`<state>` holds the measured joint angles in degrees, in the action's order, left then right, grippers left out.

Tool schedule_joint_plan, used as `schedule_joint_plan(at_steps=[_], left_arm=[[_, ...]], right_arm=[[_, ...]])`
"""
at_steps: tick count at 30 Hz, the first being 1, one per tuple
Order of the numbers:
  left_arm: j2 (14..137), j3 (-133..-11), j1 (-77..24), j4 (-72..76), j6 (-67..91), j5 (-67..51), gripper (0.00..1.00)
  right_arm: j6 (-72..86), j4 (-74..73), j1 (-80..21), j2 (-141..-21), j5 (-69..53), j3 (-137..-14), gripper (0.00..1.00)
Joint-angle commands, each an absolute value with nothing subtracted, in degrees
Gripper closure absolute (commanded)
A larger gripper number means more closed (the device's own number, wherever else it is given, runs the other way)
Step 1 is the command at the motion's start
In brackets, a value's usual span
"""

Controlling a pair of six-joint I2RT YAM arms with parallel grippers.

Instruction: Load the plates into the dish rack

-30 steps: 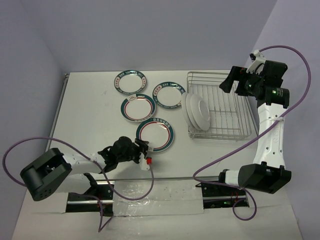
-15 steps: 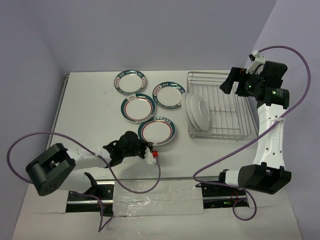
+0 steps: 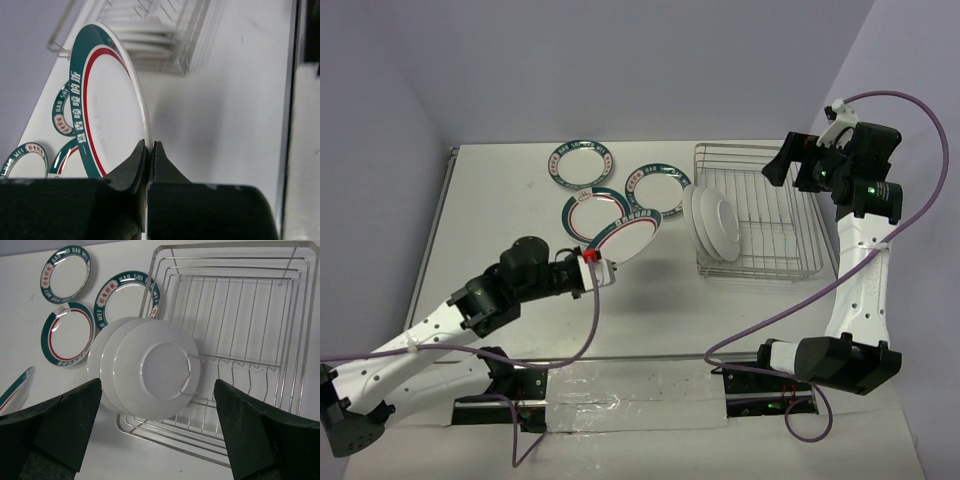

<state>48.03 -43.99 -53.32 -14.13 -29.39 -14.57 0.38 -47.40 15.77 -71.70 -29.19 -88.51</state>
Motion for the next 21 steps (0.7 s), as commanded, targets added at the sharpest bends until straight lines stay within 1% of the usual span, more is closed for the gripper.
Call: schedule_joint_plan(at_steps=[1, 4, 5, 6, 8, 9, 11, 12, 14, 17, 21], left_arm=[[48.59, -54.38, -53.18, -16.53, -14.53, -12.31, 1.0], [52.37, -64.22, -52.04, -14.33, -4.07, -12.21, 1.0], [55.52, -69.82, -50.64, -13.37, -1.0, -14.31, 1.0], [57.29, -72.48, -49.67, -12.75, 6.17, -16.24, 1.0], [61.84, -78.97, -47.82, -10.3, 11.84, -19.15, 1.0], [63.44, -80.49, -47.38, -7.32, 17.52, -21.16, 1.0], [68.34, -85.05, -46.32, -4.93, 23.87, -23.11, 1.0], [70.21, -86.03, -46.06, -3.53, 31.13, -24.42, 1.0], [75.31, -88.32, -44.83, 0.51, 38.02, -26.01, 1.0], [81.64, -90.69, -43.33, 6.23, 54.43, -28.38, 1.0], [87.35, -92.11, -43.85, 12.12, 68.09, -25.59, 1.0]], right_arm=[[2.72, -43.95, 17.57, -70.49, -30.15, -90.88, 0.0], [3.95, -43.51, 19.51, -70.49, -31.11, -92.02, 0.0], [4.13, -43.24, 20.03, -70.4, -31.46, -92.54, 0.0], [4.48, -43.33, 20.74, -70.31, -31.73, -92.9, 0.0], [5.09, -43.24, 22.93, -70.14, -32.43, -93.51, 0.0], [5.71, -43.16, 23.81, -69.88, -32.87, -93.6, 0.0], [6.33, -42.72, 26.27, -69.61, -34.36, -93.69, 0.0], [6.59, -42.45, 26.98, -69.35, -34.54, -93.69, 0.0], [7.21, -42.01, 28.9, -69.08, -35.24, -93.87, 0.0], [7.38, -42.36, 29.97, -68.64, -35.07, -94.3, 0.0], [7.12, -42.28, 30.06, -68.03, -32.7, -93.78, 0.0]])
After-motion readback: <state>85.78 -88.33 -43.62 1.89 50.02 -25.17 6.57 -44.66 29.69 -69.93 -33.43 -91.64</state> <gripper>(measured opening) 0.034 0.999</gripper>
